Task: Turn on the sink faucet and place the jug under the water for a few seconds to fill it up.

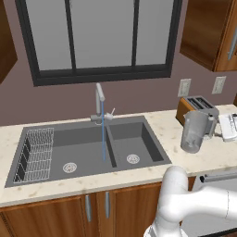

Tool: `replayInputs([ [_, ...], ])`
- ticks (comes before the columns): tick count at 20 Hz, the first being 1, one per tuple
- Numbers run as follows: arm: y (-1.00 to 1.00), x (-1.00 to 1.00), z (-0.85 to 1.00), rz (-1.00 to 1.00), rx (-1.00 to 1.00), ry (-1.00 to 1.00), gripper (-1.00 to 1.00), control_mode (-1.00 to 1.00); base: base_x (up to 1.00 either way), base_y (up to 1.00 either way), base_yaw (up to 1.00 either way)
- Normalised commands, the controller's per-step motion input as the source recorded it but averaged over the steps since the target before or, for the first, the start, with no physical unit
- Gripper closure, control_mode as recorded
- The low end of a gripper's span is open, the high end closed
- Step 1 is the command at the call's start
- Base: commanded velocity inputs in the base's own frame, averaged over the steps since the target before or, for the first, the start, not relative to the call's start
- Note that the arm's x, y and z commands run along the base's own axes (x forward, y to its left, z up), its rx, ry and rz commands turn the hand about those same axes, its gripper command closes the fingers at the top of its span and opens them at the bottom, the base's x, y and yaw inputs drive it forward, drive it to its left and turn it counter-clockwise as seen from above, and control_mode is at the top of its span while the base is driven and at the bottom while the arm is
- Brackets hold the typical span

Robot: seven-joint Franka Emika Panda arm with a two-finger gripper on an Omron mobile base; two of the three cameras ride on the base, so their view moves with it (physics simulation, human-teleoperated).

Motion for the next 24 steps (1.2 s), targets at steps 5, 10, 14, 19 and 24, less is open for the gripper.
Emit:
replayInputs([
  [5,0.11,-0.08,0.0,0.07,0.0,0.0,-1.0,-1.0,0.0,0.0,0.0],
  [10,0.06,-0.32,0.0,0.1,0.0,-0.05,-1.0,-1.0,0.0,0.0,0.0],
  [14,0.05,-0.41,0.0,0.11,0.0,-0.04,-1.0,-1.0,0.0,0.0,0.0],
  [19,0.18,-0.16,0.0,0.1,0.0,0.0,-1.0,-1.0,0.0,0.0,0.0],
  [24,0.31,0.0,0.0,0.06,0.0,0.01,-1.0,-1.0,0.0,0.0,0.0],
])
